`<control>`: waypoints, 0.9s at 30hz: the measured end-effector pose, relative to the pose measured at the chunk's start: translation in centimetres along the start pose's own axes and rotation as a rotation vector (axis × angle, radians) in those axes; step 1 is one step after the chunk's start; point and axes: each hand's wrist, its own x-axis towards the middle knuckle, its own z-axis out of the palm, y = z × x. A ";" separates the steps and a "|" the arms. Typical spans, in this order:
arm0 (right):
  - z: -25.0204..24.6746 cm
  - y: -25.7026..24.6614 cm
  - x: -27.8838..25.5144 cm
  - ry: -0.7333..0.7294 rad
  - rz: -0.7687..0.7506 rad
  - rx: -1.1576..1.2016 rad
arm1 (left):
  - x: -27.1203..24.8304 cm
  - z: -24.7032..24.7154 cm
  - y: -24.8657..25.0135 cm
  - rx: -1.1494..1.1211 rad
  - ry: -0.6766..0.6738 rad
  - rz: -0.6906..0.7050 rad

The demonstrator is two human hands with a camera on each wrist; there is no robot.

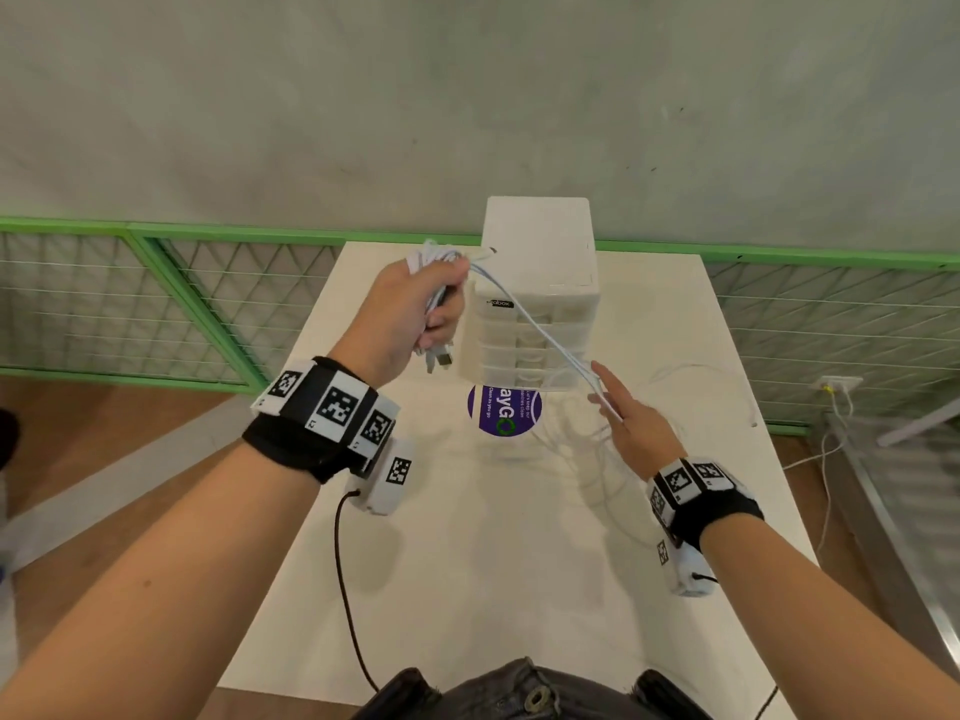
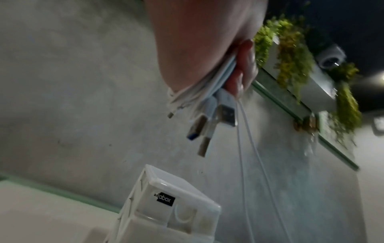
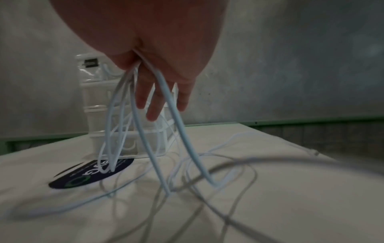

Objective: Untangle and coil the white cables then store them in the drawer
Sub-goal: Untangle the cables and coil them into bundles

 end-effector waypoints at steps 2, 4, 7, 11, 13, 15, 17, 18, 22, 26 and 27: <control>-0.3 0.5 -0.5 0.035 0.005 -0.043 | 0.3 -0.6 0.1 -0.082 0.089 0.007; -0.4 1.4 -0.8 0.074 -0.024 -0.152 | 0.5 -1.4 0.6 -0.160 0.212 0.017; -0.4 3.1 -1.0 0.106 0.008 -0.229 | 0.7 -2.3 1.4 -0.234 0.332 0.053; -0.3 3.7 -0.5 0.130 0.148 -0.333 | 0.9 -2.3 1.5 -0.203 0.359 0.073; -0.3 3.2 -0.1 0.113 0.204 -0.423 | 1.1 -2.0 1.3 -0.161 0.329 0.062; -0.3 2.0 0.0 0.083 0.230 -0.336 | 1.3 -1.7 1.1 -0.075 0.263 0.025; -0.3 -0.3 -0.1 0.079 0.168 -0.127 | 1.1 -1.1 0.8 0.055 0.166 -0.011; -0.4 -1.9 -0.2 0.110 0.105 -0.027 | 0.9 -0.6 0.6 0.113 0.123 -0.023; -1.0 -8.8 0.4 0.297 -0.221 0.192 | 0.2 1.9 0.1 0.197 -0.001 -0.074; -0.8 -12.7 1.3 0.243 -0.294 0.393 | -0.2 3.8 0.3 0.197 -0.071 -0.090; -0.9 -13.1 1.4 0.259 -0.277 0.446 | -0.2 3.8 0.3 0.199 -0.069 -0.093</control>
